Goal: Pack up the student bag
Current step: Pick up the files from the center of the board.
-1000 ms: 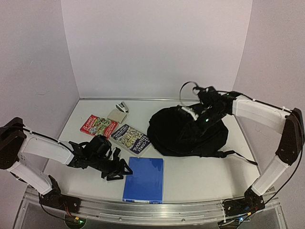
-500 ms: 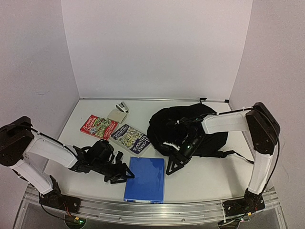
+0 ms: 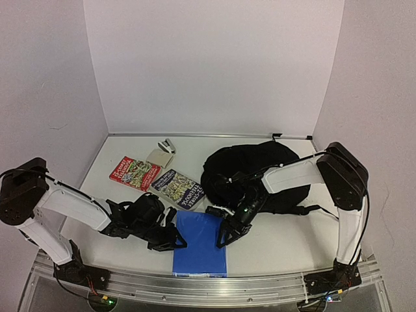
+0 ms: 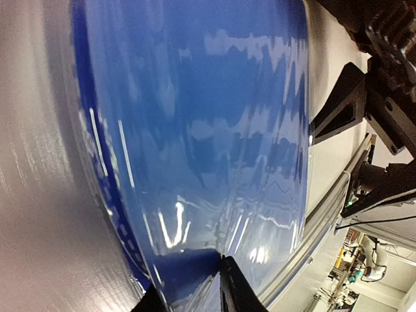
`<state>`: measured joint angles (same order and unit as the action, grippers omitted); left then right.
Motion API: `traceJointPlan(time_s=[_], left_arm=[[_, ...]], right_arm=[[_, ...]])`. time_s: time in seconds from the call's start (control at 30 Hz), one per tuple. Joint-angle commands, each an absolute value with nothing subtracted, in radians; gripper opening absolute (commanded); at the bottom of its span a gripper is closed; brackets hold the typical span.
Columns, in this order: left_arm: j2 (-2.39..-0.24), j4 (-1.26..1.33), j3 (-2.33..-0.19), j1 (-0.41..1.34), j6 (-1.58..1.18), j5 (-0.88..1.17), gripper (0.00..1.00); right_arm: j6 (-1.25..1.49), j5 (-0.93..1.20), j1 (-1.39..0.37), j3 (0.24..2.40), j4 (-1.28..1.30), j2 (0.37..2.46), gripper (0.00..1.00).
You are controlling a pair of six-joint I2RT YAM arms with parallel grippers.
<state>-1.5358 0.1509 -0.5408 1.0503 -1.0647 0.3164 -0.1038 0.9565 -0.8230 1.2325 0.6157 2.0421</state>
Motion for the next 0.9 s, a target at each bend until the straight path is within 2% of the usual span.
traceJointPlan(time_s=[0.0,0.2,0.3,0.47,0.67,0.77,0.87], left_arm=[[-1.481,0.189,-0.617,1.104,-0.975,0.288,0.17],[-1.400,0.170,-0.604,1.108,-0.963,0.237,0.00],[-1.327,0.112,-0.620,1.108,-0.934,0.222,0.00],[-1.216,0.025,-0.671,1.102,-0.897,0.164,0.00],[-1.122,-0.037,-0.760,1.053,-0.841,0.164,0.00],[-1.091,-0.020,-0.791,1.013,-0.824,0.151,0.00],[-1.079,0.089,-0.785,0.921,-0.854,0.230,0.00]], right_arm=[[-0.101,0.897,-0.834,1.202,0.520,2.034,0.72],[-0.114,0.857,-0.834,1.195,0.526,1.942,0.71],[-0.119,0.831,-0.826,1.203,0.536,1.860,0.75],[-0.123,0.812,-0.761,1.236,0.588,1.723,0.87],[-0.118,0.799,-0.661,1.282,0.626,1.639,0.97],[-0.114,0.816,-0.628,1.288,0.623,1.647,0.98],[-0.105,0.877,-0.626,1.303,0.617,1.672,0.98]])
